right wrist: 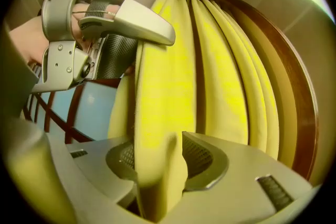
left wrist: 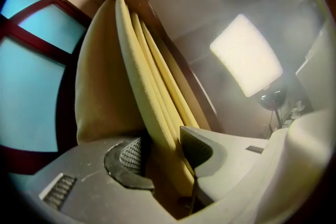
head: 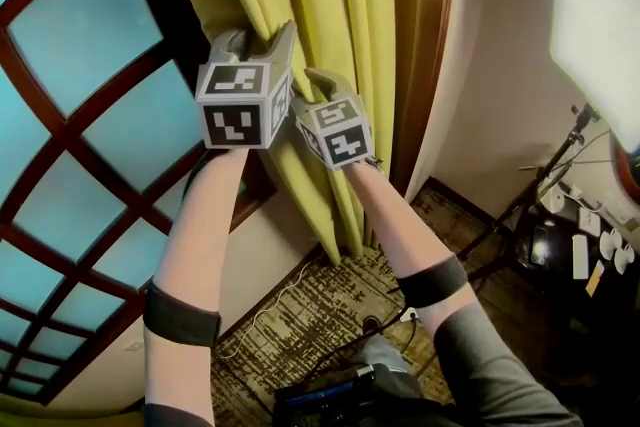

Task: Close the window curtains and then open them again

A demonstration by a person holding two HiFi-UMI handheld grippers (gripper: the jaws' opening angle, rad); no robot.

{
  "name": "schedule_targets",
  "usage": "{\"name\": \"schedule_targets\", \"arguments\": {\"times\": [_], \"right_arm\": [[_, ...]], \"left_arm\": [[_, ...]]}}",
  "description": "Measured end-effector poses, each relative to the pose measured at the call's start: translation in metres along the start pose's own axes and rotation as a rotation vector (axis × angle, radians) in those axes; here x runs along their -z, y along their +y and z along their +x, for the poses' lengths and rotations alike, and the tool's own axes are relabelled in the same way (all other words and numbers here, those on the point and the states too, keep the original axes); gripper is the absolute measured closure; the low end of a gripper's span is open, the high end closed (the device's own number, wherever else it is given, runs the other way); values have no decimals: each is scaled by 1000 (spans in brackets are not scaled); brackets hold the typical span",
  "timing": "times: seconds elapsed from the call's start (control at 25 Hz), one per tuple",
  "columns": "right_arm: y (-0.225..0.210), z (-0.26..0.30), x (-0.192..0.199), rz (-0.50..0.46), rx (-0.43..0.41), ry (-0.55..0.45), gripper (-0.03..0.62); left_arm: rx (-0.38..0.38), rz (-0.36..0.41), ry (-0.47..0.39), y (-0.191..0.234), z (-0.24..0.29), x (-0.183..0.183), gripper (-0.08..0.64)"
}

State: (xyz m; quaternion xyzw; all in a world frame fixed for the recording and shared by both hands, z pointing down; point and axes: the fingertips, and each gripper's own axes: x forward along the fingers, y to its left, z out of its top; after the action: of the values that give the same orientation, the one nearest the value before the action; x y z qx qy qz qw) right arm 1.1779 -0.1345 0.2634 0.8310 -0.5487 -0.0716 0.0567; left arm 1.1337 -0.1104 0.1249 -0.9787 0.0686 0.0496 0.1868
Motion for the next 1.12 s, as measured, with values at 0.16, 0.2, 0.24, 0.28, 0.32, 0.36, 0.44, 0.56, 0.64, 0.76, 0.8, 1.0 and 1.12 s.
{"name": "schedule_targets", "arguments": {"times": [0.16,0.2,0.24,0.28,0.32,0.36,0.44,0.56,0.64,0.76,0.8,1.0,1.12], "right_arm": [[69,-30,-3,0,-22,-7,374],[83,-39,-4,9,-19,-10,374],[95,-48,-5,18,-12,-17,374],[107,-58,-7,26,-2,-26,374],[118,-69,-9,32,9,-37,374],[128,-80,-12,37,21,-47,374],[145,-106,-13,47,41,-56,377],[168,-147,-4,70,58,-27,428],[180,-169,11,83,52,12,485],[195,-194,44,98,20,74,560],[201,-201,54,105,4,95,580],[234,-238,106,158,-101,180,589],[247,-262,131,184,-159,210,589]], "left_arm": [[-9,-1,9,12,-80,14,392],[-5,4,19,12,-100,19,383],[1,3,30,11,-120,23,383],[7,-4,41,11,-139,29,383],[10,-11,52,12,-158,36,383],[9,-17,64,14,-177,45,383],[8,-31,93,13,-215,65,383],[0,-64,141,10,-266,97,386],[-12,-89,174,6,-294,117,426],[-61,-100,211,1,-332,146,486],[-69,-108,224,-3,-343,154,509],[-121,-168,301,-32,-401,199,554],[-177,-221,359,-56,-438,220,554]]}}
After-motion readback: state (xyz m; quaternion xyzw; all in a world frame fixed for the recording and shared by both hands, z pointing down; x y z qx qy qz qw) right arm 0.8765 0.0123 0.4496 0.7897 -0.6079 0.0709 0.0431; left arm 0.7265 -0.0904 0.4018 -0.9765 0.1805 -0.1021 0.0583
